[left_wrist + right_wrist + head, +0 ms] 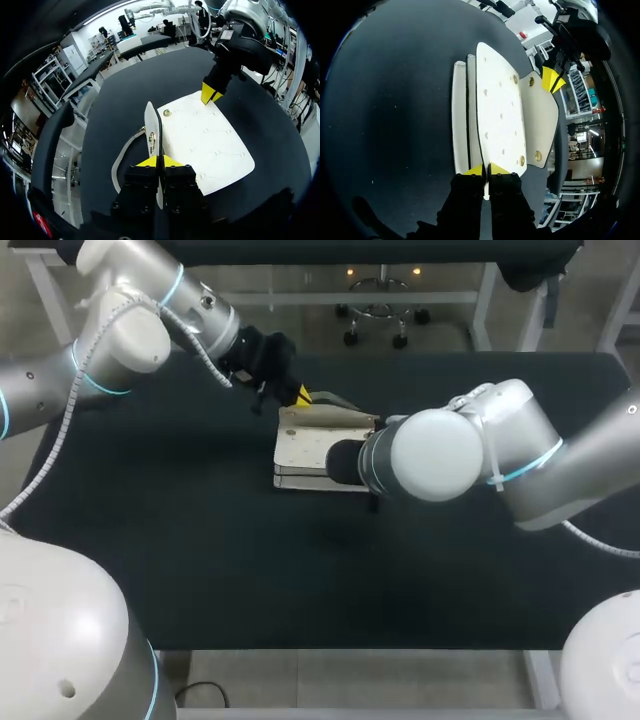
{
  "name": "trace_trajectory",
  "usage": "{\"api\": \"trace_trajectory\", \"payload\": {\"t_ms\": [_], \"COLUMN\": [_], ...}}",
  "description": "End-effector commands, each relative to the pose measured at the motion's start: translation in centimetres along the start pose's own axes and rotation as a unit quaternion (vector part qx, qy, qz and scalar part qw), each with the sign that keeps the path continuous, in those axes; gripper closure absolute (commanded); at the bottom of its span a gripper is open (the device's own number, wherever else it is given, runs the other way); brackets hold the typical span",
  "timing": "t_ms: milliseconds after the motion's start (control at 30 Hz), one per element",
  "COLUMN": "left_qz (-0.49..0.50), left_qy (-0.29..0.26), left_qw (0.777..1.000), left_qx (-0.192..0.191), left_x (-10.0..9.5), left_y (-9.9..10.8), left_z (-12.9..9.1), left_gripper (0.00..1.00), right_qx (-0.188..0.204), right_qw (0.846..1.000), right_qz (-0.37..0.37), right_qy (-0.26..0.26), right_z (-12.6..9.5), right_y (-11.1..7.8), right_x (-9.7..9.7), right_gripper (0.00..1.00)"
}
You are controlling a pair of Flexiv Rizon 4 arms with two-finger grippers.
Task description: Pick up the bag, open it, inspect its contents, close it, and place it on the opposite side
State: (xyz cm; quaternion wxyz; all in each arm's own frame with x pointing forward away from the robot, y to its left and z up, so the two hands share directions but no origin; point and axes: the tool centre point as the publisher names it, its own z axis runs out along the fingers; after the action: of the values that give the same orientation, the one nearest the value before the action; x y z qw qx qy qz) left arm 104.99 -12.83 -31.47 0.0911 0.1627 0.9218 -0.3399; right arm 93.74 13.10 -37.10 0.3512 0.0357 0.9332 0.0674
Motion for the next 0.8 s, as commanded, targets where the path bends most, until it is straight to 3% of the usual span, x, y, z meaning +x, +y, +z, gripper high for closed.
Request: {"api": "trace_trajectory", "payload": {"t_ms": [33,167,267,300,333,367,467,800], "left_qz": [-0.007,-0.009,0.015,0.021,0.026,0.031,0.034,0.026], "left_qy": [0.005,0.005,-0.018,-0.026,-0.036,-0.047,-0.06,-0.063], "left_qw": [1.0,1.0,0.999,0.999,0.998,0.997,0.997,0.997], "left_qx": [-0.003,-0.001,-0.029,-0.032,-0.036,-0.043,-0.038,-0.039], "left_x": [-0.4,-0.5,-0.1,0.2,0.5,0.6,1.0,1.0], "left_y": [0.0,0.1,0.1,0.1,0.0,0.0,-0.1,0.5], "left_z": [0.0,0.2,0.4,0.5,0.5,0.5,0.5,1.9], "left_gripper": [1.0,1.0,1.0,0.93,0.68,0.62,0.2,0.29], "right_qx": [-0.003,-0.003,-0.003,-0.003,-0.003,-0.003,-0.003,-0.003], "right_qw": [1.0,1.0,1.0,1.0,1.0,1.0,1.0,1.0], "right_qz": [0.0,0.0,0.0,0.0,0.0,0.0,0.0,0.0], "right_qy": [-0.002,-0.002,-0.002,-0.002,-0.002,-0.002,-0.002,-0.002], "right_z": [0.0,0.0,0.0,0.0,0.0,0.0,0.0,0.0], "right_y": [-0.2,-0.2,-0.2,-0.2,-0.2,-0.2,-0.2,-0.2], "right_x": [0.1,0.1,0.1,0.1,0.1,0.1,0.1,0.1], "right_gripper": [1.0,1.0,1.0,1.0,1.0,1.0,1.0,1.0]}}
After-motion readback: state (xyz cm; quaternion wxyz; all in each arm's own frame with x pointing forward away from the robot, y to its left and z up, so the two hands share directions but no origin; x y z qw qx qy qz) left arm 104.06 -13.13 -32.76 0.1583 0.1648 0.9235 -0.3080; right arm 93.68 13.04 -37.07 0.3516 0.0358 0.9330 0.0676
